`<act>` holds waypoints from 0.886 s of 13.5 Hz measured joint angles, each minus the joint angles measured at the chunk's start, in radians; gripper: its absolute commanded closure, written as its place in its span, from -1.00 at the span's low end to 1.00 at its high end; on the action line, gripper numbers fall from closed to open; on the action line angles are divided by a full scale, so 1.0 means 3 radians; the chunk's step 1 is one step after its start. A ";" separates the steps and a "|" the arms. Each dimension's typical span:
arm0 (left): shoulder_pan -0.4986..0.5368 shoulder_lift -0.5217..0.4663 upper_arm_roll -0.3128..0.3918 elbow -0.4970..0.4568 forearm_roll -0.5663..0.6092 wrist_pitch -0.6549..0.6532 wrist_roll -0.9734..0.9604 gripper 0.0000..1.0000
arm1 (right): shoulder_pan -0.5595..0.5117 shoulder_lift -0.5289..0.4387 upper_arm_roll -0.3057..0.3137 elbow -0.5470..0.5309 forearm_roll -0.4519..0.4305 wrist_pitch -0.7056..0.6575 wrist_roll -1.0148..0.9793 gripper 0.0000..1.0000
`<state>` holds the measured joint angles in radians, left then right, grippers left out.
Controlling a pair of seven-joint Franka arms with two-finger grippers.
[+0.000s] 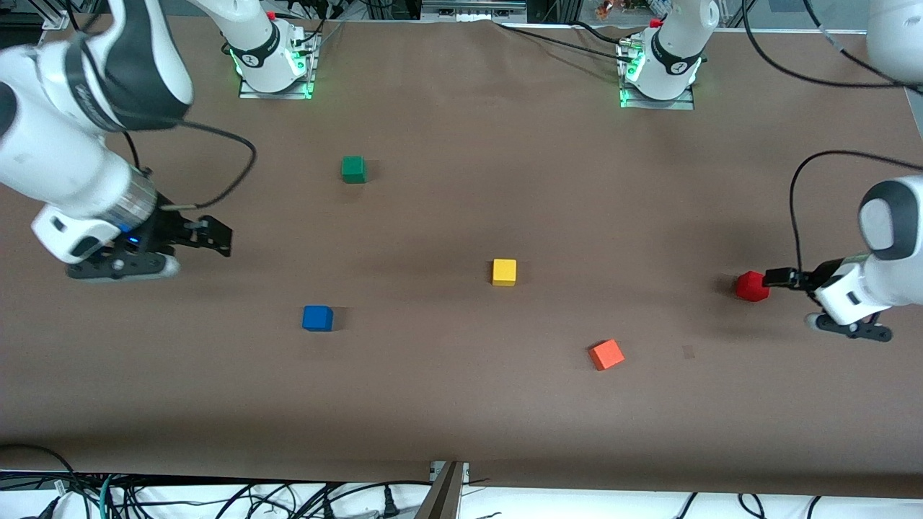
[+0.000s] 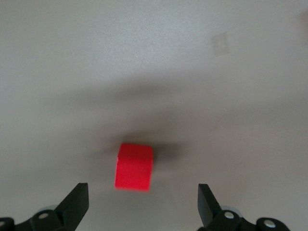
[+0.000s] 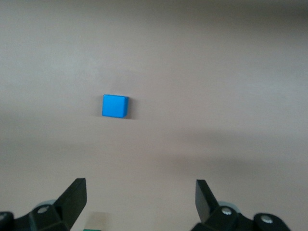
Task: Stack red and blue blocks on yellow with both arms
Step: 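Grasp the red block with the left gripper while the right gripper grasps the blue block, then carry the red block over the yellow block with the left gripper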
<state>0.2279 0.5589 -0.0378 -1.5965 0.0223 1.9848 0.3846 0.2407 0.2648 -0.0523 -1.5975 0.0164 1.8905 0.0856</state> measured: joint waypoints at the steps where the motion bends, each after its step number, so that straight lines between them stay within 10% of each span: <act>1: 0.0019 0.0040 0.0000 -0.0093 0.0000 0.0189 0.0097 -1.00 | 0.0049 0.0091 0.0001 -0.0003 0.0000 0.0061 0.0000 -0.99; 11: 0.0135 0.0067 0.0002 -0.0812 0.0126 0.1193 0.0462 -0.99 | 0.0132 0.1490 0.0267 -0.0003 0.0010 0.1657 -0.0226 -0.98; 12: 0.0159 0.0065 0.0002 -0.0847 0.0126 0.1214 0.0481 -0.49 | 0.0132 0.1545 0.0272 0.0042 0.0010 0.1680 -0.0227 -0.97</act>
<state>0.2756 0.5784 -0.0371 -1.8505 0.0601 2.3491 0.5288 0.2803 0.7284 0.0295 -1.5850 0.0193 2.3946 0.0176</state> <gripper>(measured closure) 0.000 0.004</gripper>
